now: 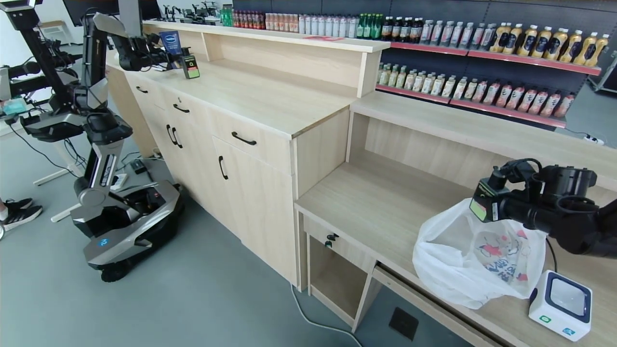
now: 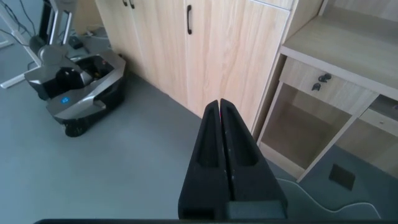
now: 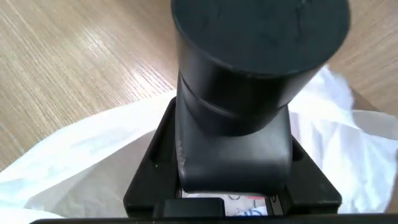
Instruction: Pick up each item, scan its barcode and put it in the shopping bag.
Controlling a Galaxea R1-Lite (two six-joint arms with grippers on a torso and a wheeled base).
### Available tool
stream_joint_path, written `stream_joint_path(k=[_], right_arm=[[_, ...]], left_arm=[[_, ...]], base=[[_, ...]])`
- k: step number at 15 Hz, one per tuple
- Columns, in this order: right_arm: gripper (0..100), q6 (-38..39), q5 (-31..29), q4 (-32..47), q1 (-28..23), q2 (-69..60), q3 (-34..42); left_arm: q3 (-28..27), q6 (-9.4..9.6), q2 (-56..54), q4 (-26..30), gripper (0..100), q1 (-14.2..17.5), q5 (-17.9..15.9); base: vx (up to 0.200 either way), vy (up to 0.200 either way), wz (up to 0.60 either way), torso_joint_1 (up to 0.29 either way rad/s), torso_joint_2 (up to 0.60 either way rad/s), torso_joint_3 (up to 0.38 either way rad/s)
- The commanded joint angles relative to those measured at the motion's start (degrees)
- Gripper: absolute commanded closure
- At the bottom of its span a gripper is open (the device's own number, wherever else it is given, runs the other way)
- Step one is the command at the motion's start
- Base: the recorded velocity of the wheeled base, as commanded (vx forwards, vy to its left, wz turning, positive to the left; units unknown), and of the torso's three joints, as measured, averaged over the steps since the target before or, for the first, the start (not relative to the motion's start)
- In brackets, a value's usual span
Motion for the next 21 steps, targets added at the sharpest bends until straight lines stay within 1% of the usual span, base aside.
stream_joint_path(k=[1, 5, 8, 13, 16, 19, 21], right_arm=[[100, -0.10, 0.08, -1.44, -0.52, 4.85, -0.69], [100, -0.28, 0.08, -3.37, -0.43, 10.04, -2.44], [100, -0.19, 1.75, -5.39, -0.52, 13.29, -2.97], [100, -0.28, 2.01, -10.84, -1.31, 17.51, -3.94], [100, -0.19, 2.18, -10.58, -2.19, 19.71, -6.22], [100, -0.28, 4.82, -10.66, -2.89, 21.47, -7.45], [100, -0.36, 4.82, -10.93, -3.16, 22.70, -8.16]], left_arm=[[0.00, 0.00, 0.00, 0.00, 100, 0.00, 0.02], [0.00, 0.08, 0.00, 0.00, 100, 0.00, 0.02], [0.00, 0.00, 0.00, 0.00, 100, 0.00, 0.02], [0.00, 0.00, 0.00, 0.00, 100, 0.00, 0.02], [0.00, 0.00, 0.00, 0.00, 100, 0.00, 0.02], [0.00, 0.00, 0.00, 0.00, 100, 0.00, 0.02], [0.00, 0.00, 0.00, 0.00, 100, 0.00, 0.02]], base=[[0.000, 0.000, 0.00, 0.000, 0.00, 0.000], [0.000, 0.000, 0.00, 0.000, 0.00, 0.000], [0.000, 0.000, 0.00, 0.000, 0.00, 0.000], [0.000, 0.000, 0.00, 0.000, 0.00, 0.000], [0.000, 0.000, 0.00, 0.000, 0.00, 0.000], [0.000, 0.000, 0.00, 0.000, 0.00, 0.000], [0.000, 0.000, 0.00, 0.000, 0.00, 0.000]])
